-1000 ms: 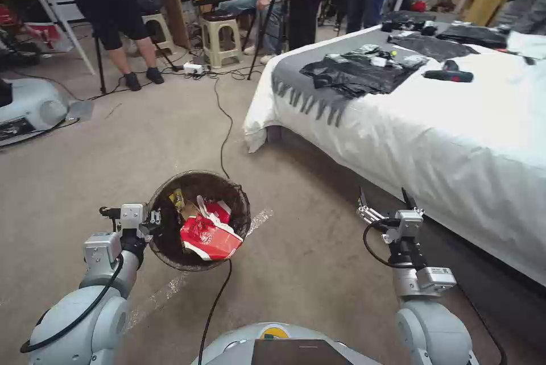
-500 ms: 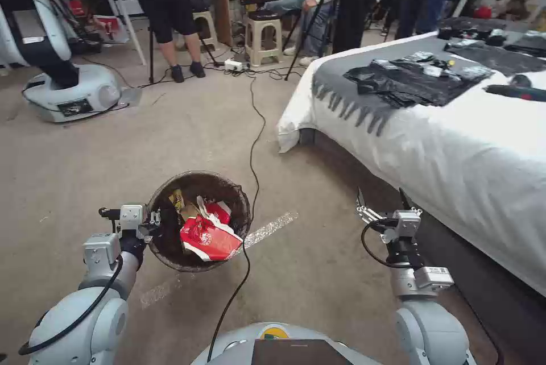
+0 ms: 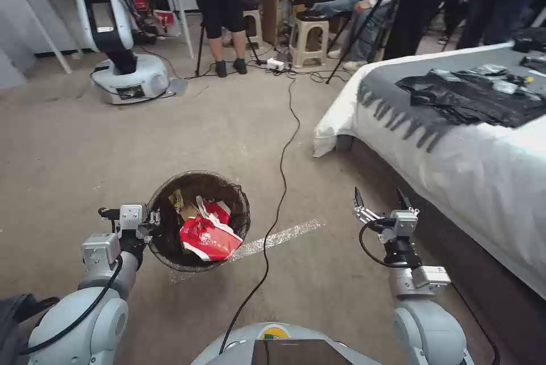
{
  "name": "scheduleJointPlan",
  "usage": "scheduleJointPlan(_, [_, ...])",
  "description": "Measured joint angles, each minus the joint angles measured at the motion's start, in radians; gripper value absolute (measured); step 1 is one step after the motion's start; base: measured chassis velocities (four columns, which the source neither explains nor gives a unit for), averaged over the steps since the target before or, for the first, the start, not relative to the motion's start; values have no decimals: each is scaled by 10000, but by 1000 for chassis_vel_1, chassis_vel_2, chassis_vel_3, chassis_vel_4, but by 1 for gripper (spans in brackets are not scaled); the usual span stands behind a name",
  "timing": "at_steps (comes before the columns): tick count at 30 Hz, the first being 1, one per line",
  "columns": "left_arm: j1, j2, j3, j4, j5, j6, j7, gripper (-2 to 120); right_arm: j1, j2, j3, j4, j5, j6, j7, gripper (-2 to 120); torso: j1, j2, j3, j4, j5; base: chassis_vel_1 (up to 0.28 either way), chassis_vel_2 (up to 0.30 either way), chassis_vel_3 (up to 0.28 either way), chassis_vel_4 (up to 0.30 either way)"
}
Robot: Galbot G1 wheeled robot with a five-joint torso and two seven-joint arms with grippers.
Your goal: Pick up the trash bin, then pick up the garbage from the floor and place it into the trash bin.
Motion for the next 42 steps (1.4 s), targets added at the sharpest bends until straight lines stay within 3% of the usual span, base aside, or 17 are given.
scheduleJointPlan(27, [-71,26,-3,90,-1,-58,-1,3,45,3,30,-31,-22,-79,16,100,0,0,0,4,0,87,89,89,85])
scheduleJointPlan(42, [27,17,-76,-2,-366,216,-264,3,132,-23,40,-39,46,-136,19,100,0,0,0,2,0,0,0,0,0])
